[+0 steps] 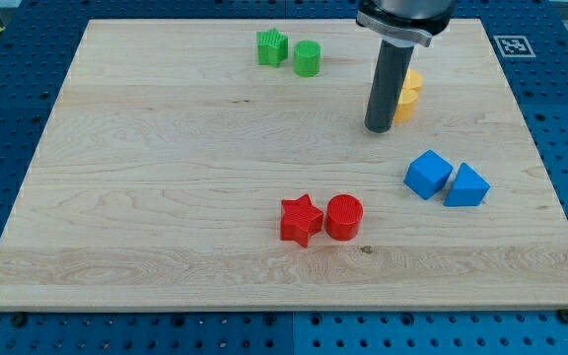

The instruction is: Push the yellow blocks slightly towards top right

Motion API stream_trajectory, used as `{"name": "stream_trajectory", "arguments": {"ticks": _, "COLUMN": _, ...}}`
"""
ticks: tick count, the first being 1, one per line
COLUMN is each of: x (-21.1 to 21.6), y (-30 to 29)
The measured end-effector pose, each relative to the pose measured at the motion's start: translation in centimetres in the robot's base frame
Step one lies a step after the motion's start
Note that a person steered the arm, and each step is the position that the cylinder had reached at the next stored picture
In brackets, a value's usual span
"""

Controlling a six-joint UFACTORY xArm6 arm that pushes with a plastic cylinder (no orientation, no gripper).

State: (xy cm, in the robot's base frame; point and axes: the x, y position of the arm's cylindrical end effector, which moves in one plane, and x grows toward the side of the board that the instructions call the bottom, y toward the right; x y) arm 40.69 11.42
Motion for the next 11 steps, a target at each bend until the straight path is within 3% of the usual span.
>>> {"name": "stream_trajectory", "arguments": {"ticks": 3, "x": -0.2, "y": 1.3}}
{"name": "stream_trajectory", "arguments": {"ticks": 11, "x": -6.6, "y": 3.3}}
